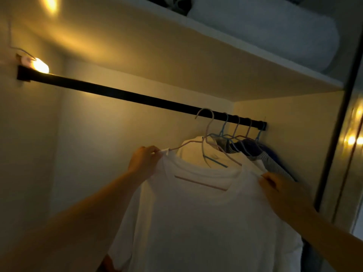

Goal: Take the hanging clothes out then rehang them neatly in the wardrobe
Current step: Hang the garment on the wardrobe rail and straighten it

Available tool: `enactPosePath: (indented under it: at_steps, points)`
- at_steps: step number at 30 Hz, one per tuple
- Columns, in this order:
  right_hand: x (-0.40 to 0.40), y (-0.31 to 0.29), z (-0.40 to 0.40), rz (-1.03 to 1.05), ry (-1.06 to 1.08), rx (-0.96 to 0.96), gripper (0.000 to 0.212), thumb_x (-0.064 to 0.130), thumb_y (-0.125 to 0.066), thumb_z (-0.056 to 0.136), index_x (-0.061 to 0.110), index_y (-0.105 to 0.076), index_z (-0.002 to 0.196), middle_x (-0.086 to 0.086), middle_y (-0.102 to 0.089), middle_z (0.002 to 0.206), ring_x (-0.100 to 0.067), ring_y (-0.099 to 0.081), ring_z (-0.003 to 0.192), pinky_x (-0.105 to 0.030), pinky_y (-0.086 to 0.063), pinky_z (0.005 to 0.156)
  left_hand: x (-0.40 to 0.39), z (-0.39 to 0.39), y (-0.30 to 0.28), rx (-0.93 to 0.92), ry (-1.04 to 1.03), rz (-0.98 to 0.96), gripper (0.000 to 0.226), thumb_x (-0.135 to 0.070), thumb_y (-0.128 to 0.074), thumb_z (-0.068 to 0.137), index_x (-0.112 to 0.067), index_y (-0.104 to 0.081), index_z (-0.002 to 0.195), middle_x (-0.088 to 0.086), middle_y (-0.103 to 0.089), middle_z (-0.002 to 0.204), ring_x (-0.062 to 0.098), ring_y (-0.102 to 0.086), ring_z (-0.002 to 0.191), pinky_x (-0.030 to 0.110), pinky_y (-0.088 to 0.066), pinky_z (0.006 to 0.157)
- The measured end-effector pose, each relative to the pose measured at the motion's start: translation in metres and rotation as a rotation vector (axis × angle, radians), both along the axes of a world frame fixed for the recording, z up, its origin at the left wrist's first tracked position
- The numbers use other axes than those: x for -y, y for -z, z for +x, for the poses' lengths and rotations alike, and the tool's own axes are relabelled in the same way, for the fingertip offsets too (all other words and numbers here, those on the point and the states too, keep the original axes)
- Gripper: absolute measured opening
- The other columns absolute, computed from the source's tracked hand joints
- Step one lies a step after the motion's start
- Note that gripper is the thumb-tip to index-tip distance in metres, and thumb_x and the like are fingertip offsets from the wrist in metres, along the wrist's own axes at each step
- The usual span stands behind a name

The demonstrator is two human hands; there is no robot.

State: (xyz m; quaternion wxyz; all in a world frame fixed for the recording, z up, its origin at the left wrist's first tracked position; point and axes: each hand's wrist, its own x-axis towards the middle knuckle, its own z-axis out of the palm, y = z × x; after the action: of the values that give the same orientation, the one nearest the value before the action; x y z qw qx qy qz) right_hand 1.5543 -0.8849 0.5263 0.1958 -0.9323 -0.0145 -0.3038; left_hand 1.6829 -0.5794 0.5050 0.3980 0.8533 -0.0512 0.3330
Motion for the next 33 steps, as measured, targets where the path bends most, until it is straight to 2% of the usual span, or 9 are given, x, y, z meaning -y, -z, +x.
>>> enactPosePath:
  at_steps: [3, 6, 14, 17, 20, 23, 25, 29, 33]
  points:
    - [-0.005, -0.004, 0.028, 0.011, 0.003, 0.011, 0.022, 0.027, -0.04, 0.097, 0.018, -0.058, 0.088, -0.001, -0.058, 0.073, -0.015, -0.054, 0.066, -0.025, -0.041, 0.058, -0.005, 0.032, -0.006, 0.021, 0.003, 0.004, 0.025, -0.031, -0.055, 0.091, -0.013, -0.071, 0.097, 0.021, -0.067, 0.098, 0.033, -0.062, 0.096, 0.029, -0.039, 0.068]
    - [-0.011, -0.009, 0.056, -0.005, 0.052, 0.025, 0.023, 0.026, -0.04, 0.097, 0.015, -0.059, 0.092, 0.004, -0.053, 0.07, -0.009, -0.05, 0.064, -0.02, -0.037, 0.055, -0.009, 0.069, -0.013, 0.027, 0.037, -0.015, 0.025, -0.03, -0.056, 0.09, -0.012, -0.071, 0.098, 0.022, -0.067, 0.098, 0.035, -0.064, 0.093, 0.027, -0.036, 0.065]
    - [-0.026, -0.031, 0.116, 0.0, 0.154, 0.127, 0.014, 0.024, -0.041, 0.097, 0.022, -0.049, 0.085, 0.007, -0.045, 0.066, -0.002, -0.04, 0.059, -0.018, -0.029, 0.051, -0.006, 0.149, -0.051, 0.077, 0.106, -0.009, 0.024, -0.026, -0.056, 0.09, -0.012, -0.07, 0.104, 0.022, -0.063, 0.109, 0.037, -0.06, 0.102, 0.032, -0.044, 0.078]
    - [-0.027, -0.034, 0.134, 0.017, 0.194, 0.132, 0.013, 0.023, -0.042, 0.097, 0.021, -0.05, 0.086, 0.011, -0.042, 0.065, 0.0, -0.039, 0.059, -0.024, -0.03, 0.053, -0.003, 0.173, -0.058, 0.07, 0.148, -0.012, 0.024, -0.025, -0.056, 0.09, -0.011, -0.07, 0.105, 0.023, -0.063, 0.109, 0.037, -0.06, 0.102, 0.032, -0.044, 0.078]
    - [-0.028, -0.033, 0.146, 0.031, 0.217, 0.146, 0.015, 0.021, -0.044, 0.096, 0.018, -0.051, 0.083, 0.009, -0.044, 0.063, -0.003, -0.04, 0.058, -0.029, -0.031, 0.059, 0.002, 0.192, -0.058, 0.068, 0.183, -0.013, 0.024, -0.023, -0.056, 0.09, -0.009, -0.07, 0.104, 0.025, -0.063, 0.107, 0.038, -0.06, 0.1, 0.032, -0.044, 0.077]
    - [-0.028, -0.026, 0.155, 0.034, 0.249, 0.114, 0.022, 0.022, -0.044, 0.096, 0.008, -0.057, 0.085, -0.008, -0.058, 0.07, -0.019, -0.051, 0.061, -0.034, -0.041, 0.063, 0.009, 0.21, -0.051, 0.06, 0.203, -0.007, 0.023, -0.024, -0.057, 0.09, -0.01, -0.071, 0.101, 0.024, -0.066, 0.105, 0.037, -0.062, 0.098, 0.031, -0.044, 0.074]
    - [-0.025, -0.021, 0.158, 0.037, 0.266, 0.105, 0.025, 0.021, -0.044, 0.096, 0.004, -0.059, 0.086, -0.015, -0.059, 0.072, -0.02, -0.049, 0.059, -0.031, -0.039, 0.057, 0.013, 0.217, -0.046, 0.034, 0.206, -0.006, 0.023, -0.025, -0.056, 0.09, -0.012, -0.071, 0.101, 0.021, -0.065, 0.106, 0.036, -0.061, 0.099, 0.03, -0.041, 0.071]
    - [-0.021, -0.014, 0.159, 0.022, 0.273, 0.109, 0.024, 0.021, -0.044, 0.096, 0.008, -0.055, 0.078, 0.002, -0.047, 0.06, -0.009, -0.044, 0.055, -0.025, -0.032, 0.052, 0.022, 0.225, -0.04, 0.049, 0.251, 0.014, 0.022, -0.021, -0.056, 0.09, -0.009, -0.071, 0.1, 0.022, -0.068, 0.103, 0.036, -0.063, 0.096, 0.03, -0.042, 0.07]
    - [-0.02, -0.009, 0.156, 0.02, 0.293, 0.079, 0.026, 0.023, -0.042, 0.096, 0.024, -0.045, 0.071, 0.012, -0.041, 0.063, -0.008, -0.042, 0.061, -0.026, -0.034, 0.065, 0.029, 0.232, -0.035, 0.026, 0.288, 0.013, 0.021, -0.02, -0.056, 0.09, -0.009, -0.071, 0.098, 0.02, -0.069, 0.102, 0.035, -0.063, 0.097, 0.029, -0.039, 0.069]
